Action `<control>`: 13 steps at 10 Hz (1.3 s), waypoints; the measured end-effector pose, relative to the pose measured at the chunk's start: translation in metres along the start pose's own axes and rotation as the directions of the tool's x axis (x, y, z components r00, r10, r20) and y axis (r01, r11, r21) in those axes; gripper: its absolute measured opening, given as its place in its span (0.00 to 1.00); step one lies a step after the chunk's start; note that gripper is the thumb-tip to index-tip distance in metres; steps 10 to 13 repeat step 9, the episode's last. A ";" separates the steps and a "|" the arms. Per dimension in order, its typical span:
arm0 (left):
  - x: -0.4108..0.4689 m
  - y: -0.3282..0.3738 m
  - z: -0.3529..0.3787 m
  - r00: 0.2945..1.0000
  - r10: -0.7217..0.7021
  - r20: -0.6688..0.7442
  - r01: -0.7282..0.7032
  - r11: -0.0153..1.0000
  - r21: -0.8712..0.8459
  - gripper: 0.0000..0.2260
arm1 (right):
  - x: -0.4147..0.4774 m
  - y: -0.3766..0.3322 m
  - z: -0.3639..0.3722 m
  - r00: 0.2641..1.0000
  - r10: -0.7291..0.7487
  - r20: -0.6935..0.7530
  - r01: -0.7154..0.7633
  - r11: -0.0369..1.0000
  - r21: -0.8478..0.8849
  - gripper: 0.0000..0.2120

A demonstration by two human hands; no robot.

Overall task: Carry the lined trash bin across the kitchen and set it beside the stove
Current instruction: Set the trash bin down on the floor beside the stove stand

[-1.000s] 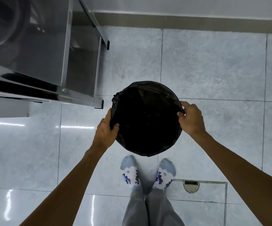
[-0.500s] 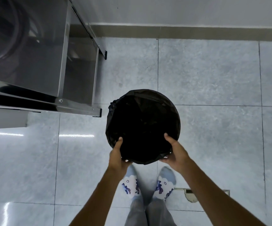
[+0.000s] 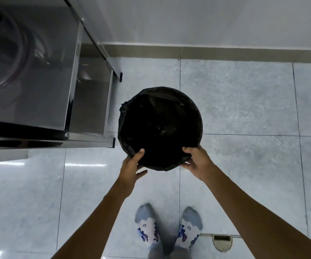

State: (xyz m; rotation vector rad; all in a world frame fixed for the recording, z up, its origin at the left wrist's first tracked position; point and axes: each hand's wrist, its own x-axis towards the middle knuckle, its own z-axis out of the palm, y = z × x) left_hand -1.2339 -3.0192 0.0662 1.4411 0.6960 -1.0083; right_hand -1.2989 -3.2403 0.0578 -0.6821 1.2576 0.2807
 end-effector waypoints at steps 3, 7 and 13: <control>0.028 0.043 0.014 0.997 0.077 -0.003 -0.077 0.997 0.002 0.25 | 0.021 -0.040 0.030 0.998 -0.057 0.030 0.058 0.998 -0.011 0.22; 0.051 0.085 0.021 0.989 0.143 0.038 -0.146 0.981 0.129 0.24 | 0.033 -0.074 0.056 0.985 -0.163 0.057 0.163 0.987 -0.003 0.24; 0.048 0.104 0.014 0.983 0.174 0.052 -0.182 0.954 0.239 0.28 | 0.031 -0.094 0.057 0.975 -0.217 0.055 0.221 0.971 -0.087 0.25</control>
